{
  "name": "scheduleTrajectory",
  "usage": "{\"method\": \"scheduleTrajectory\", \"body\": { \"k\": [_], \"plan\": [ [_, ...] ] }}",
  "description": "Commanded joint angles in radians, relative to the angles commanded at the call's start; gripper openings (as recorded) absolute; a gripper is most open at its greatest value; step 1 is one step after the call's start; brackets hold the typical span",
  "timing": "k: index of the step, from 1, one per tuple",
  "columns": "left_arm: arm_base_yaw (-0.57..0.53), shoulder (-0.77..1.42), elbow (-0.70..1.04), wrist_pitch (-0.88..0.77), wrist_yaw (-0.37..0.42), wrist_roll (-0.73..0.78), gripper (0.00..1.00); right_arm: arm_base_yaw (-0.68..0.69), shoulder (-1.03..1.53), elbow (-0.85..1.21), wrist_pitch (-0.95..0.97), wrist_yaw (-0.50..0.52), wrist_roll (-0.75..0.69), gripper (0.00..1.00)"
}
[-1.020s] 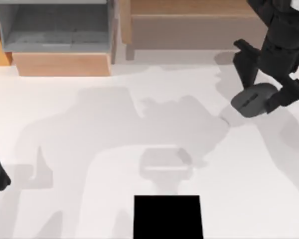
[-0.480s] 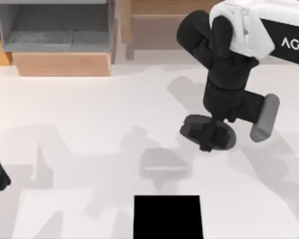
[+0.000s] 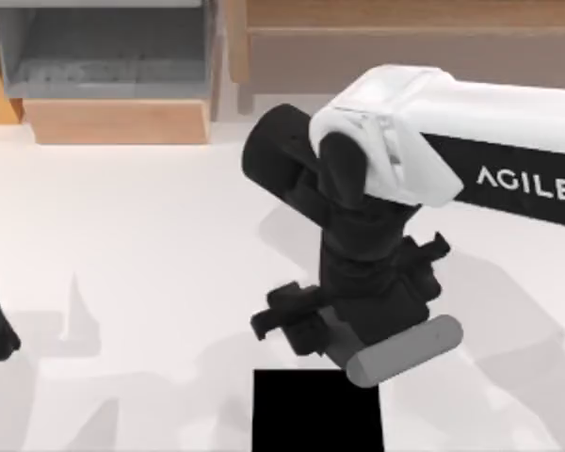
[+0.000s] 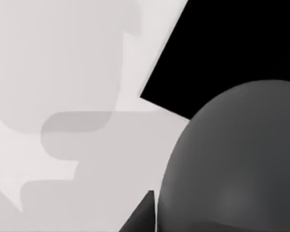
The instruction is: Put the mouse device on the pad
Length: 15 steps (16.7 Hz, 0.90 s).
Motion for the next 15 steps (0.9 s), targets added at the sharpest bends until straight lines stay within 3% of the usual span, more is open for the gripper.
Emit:
{"method": "scheduleTrajectory", "body": {
  "k": [4,8,15],
  "plan": [
    [0.000,0.000,0.000,0.000,0.000,0.000,1.00,0.095,-0.027,-0.047,0.019,0.004,0.348,0.00],
    [0.000,0.000,0.000,0.000,0.000,0.000,1.00,0.160,-0.045,-0.079,0.033,0.008,0.577,0.00],
    [0.000,0.000,0.000,0.000,0.000,0.000,1.00,0.186,-0.052,-0.091,0.038,0.009,0.667,0.00]
  ]
}}
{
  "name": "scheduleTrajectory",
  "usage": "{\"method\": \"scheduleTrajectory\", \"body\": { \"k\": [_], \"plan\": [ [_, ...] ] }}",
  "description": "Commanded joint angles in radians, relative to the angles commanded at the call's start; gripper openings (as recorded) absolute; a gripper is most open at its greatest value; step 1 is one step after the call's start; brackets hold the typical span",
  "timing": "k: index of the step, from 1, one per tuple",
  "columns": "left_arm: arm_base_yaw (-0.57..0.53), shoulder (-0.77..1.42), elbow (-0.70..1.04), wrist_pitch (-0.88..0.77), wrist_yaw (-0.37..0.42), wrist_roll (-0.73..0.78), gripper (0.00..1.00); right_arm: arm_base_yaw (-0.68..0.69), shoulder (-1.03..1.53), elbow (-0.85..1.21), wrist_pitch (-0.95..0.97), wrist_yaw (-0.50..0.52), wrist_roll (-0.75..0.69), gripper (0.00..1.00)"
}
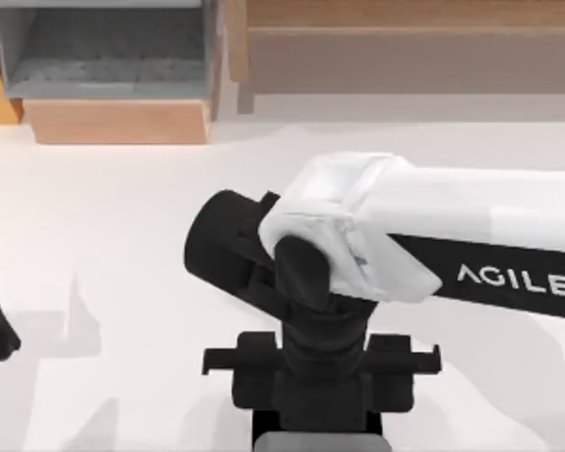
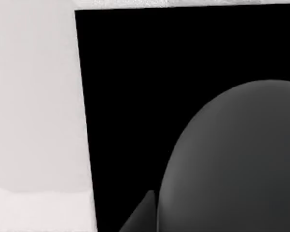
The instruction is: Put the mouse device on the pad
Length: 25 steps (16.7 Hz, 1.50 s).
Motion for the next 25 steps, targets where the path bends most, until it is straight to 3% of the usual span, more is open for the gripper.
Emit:
{"method": "scheduleTrajectory", "body": {
  "k": [25],
  "plan": [
    [0.000,0.000,0.000,0.000,0.000,0.000,1.00,-0.004,0.056,-0.109,0.165,0.000,-0.003,0.00]
  ]
}}
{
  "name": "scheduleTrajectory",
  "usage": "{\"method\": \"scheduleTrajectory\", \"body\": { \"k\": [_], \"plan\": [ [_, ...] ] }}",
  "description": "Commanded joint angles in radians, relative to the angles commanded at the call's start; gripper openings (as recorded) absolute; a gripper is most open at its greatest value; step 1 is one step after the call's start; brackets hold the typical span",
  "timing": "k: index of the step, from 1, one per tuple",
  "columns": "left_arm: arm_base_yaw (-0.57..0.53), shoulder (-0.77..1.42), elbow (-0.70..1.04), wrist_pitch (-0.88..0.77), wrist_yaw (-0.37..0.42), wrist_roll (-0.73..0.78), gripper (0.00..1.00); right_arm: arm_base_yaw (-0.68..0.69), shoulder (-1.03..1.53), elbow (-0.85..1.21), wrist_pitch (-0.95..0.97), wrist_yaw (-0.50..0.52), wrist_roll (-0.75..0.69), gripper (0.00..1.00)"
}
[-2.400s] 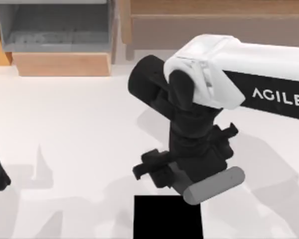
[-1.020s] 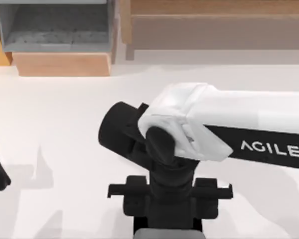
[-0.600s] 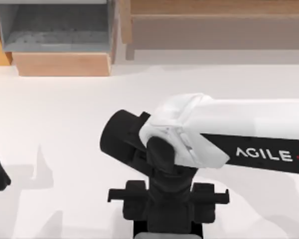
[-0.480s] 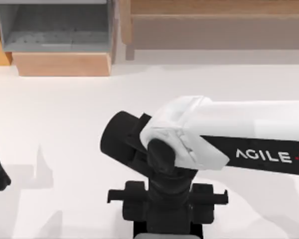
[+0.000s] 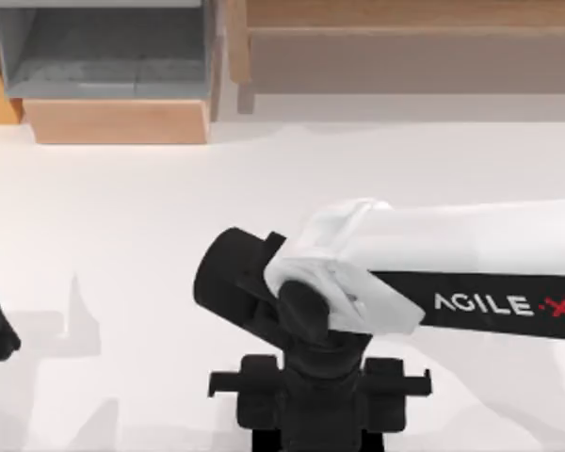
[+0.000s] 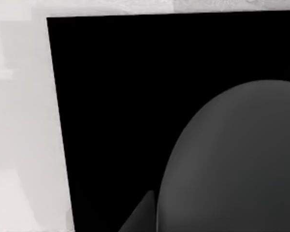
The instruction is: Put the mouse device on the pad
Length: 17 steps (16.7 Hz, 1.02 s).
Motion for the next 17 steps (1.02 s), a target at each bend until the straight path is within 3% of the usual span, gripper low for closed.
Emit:
{"method": "scheduleTrajectory", "body": {
  "k": [1,14,17],
  "plan": [
    [0.000,0.000,0.000,0.000,0.000,0.000,1.00,0.000,0.000,0.000,0.000,0.000,0.000,0.00],
    [0.000,0.000,0.000,0.000,0.000,0.000,1.00,0.000,0.000,0.000,0.000,0.000,0.000,0.98],
    [0.000,0.000,0.000,0.000,0.000,0.000,1.00,0.000,0.000,0.000,0.000,0.000,0.000,1.00]
  ]
}}
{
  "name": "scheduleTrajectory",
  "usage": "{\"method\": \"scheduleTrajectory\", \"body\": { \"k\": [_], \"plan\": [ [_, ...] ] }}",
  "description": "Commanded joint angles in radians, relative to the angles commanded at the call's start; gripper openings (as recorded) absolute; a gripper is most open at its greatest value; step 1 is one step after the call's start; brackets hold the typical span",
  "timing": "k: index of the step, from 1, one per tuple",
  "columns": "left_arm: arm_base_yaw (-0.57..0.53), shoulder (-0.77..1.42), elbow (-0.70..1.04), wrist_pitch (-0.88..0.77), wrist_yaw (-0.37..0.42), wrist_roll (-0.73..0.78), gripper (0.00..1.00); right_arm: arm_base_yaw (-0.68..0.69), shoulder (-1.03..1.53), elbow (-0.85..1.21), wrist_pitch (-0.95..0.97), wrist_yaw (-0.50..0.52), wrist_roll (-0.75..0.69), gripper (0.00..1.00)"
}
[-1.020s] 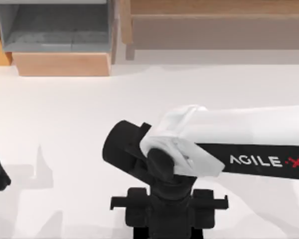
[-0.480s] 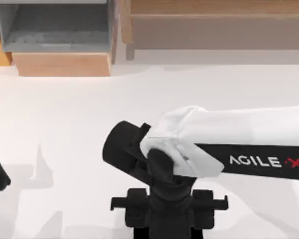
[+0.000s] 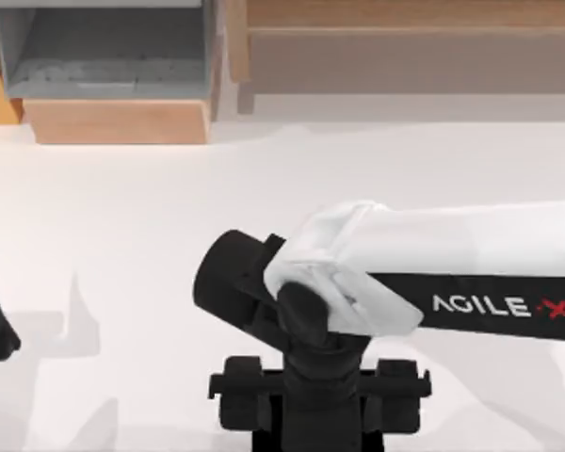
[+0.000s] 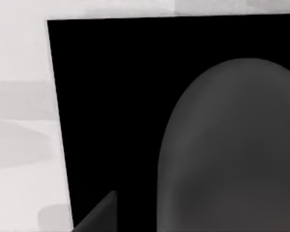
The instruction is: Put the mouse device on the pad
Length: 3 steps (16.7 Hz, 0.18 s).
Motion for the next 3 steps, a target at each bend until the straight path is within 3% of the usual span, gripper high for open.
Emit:
{"method": "scheduleTrajectory", "body": {
  "k": [3],
  "plan": [
    [0.000,0.000,0.000,0.000,0.000,0.000,1.00,0.000,0.000,0.000,0.000,0.000,0.000,1.00]
  ]
}}
